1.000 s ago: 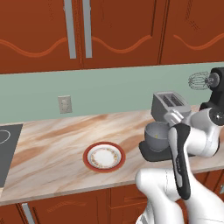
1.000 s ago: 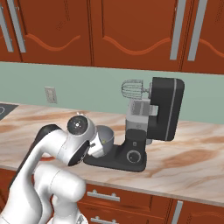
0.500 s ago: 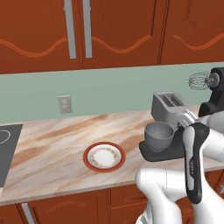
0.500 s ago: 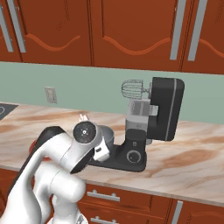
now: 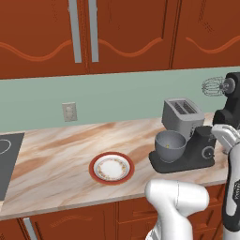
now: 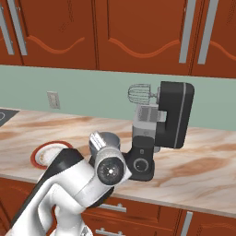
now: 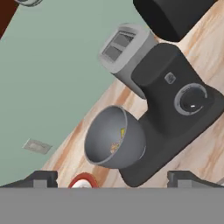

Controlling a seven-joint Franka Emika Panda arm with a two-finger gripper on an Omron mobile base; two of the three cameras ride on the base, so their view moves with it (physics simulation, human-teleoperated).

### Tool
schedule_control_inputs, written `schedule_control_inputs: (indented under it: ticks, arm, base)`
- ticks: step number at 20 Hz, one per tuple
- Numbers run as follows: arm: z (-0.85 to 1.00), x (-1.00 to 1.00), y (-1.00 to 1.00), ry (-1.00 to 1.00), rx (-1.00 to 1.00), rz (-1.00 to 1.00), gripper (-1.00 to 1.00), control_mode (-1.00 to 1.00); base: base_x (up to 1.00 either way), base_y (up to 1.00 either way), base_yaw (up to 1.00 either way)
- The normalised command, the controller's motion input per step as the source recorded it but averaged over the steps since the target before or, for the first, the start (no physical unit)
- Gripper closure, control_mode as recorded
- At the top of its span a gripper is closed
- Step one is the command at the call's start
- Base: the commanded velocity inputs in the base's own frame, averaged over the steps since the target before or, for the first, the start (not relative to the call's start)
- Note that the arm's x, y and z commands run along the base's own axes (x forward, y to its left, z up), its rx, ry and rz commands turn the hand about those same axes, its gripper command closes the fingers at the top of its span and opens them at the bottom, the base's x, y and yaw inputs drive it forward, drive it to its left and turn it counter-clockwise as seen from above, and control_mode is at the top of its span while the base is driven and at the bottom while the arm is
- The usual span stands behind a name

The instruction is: Add butter and sugar cubes to the stand mixer bowl and then turn on the stand mixer to begin making frosting.

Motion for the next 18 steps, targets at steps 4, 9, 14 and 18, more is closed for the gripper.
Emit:
schedule_control_inputs:
  ticks: [4,9,14,18]
  arm:
    - [-0.12,0.07,-0.12,-0.06,-0.07,0.00,-1.00,-1.00]
    - [-0.08,0.00,-0.29,-0.22,-0.20,0.01,-1.00,-1.00]
    - [0.00,0.00,-0.33,-0.23,-0.24,0.00,-1.00,-1.00]
    - [0.00,-0.01,-0.54,-0.13,-0.19,0.00,-1.00,-1.00]
  base:
    - [0.00,0.00,0.00]
    - [0.00,0.00,0.00]
    - [0.00,0.00,0.00]
    - [0.00,0.00,0.00]
